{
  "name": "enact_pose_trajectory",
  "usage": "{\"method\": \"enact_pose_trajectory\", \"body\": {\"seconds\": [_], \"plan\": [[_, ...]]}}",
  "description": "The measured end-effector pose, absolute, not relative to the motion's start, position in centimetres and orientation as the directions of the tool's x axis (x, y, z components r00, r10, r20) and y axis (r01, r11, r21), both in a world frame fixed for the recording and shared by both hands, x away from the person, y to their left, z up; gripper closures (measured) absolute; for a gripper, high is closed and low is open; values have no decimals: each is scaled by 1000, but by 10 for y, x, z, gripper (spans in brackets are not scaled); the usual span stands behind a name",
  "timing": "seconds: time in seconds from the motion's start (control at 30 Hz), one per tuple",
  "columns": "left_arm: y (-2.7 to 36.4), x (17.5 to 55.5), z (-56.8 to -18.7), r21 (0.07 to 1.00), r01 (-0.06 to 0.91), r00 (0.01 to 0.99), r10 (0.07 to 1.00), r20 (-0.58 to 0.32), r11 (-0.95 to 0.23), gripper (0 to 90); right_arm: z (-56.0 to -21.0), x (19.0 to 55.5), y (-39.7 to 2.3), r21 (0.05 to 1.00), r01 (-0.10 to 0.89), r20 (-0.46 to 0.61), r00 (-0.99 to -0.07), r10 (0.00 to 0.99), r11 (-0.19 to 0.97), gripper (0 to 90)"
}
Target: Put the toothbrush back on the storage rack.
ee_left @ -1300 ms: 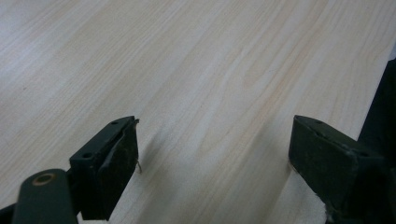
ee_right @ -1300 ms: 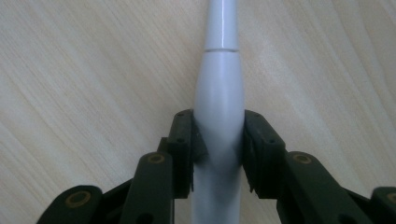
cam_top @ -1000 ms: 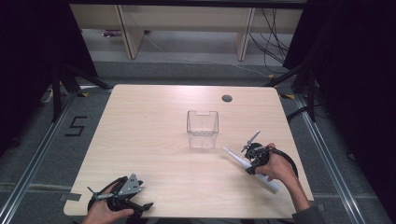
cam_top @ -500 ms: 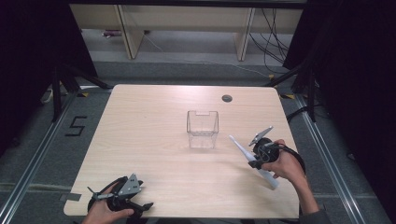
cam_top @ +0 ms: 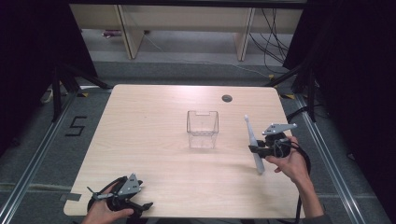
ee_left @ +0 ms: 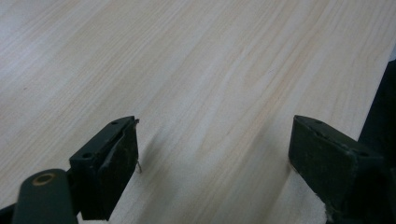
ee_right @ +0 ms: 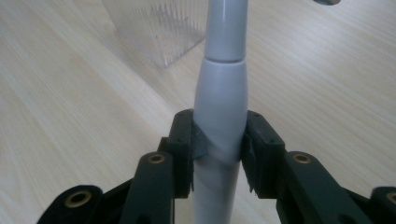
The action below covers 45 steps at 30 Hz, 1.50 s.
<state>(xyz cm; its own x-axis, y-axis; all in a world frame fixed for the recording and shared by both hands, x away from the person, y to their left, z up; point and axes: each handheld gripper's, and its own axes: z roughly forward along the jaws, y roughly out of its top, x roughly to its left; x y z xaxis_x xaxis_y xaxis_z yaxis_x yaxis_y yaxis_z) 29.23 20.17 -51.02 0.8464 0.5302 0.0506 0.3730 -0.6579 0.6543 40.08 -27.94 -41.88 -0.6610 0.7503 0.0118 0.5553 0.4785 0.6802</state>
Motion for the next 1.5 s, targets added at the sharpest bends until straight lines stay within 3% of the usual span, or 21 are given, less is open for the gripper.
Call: {"method": "enact_pose_trajectory", "body": {"seconds": [0.13, 0.23, 0.27, 0.33, 0.73, 1.5], "plan": [[202, 292, -510, 662, 372, 843, 535, 52, -651, 155, -414, 400, -279, 736, 532, 29, -644, 765, 420, 673], [202, 292, -511, 661, 373, 843, 536, 52, -651, 155, -413, 404, -280, 778, 464, -19, -655, 755, 422, 673], [202, 292, -510, 662, 373, 843, 535, 51, -651, 155, -411, 403, -277, 770, 496, 25, -651, 758, 401, 673], [202, 292, -510, 663, 371, 843, 535, 53, -650, 155, -411, 405, -276, 795, 448, -15, -658, 753, 408, 673], [202, 292, -510, 664, 373, 842, 537, 51, -648, 155, -405, 417, -262, 871, 380, 21, -663, 748, 312, 673], [202, 292, -509, 661, 390, 837, 547, 36, -641, 155, -395, 428, -241, 877, 365, 30, -690, 723, 312, 673]]}}
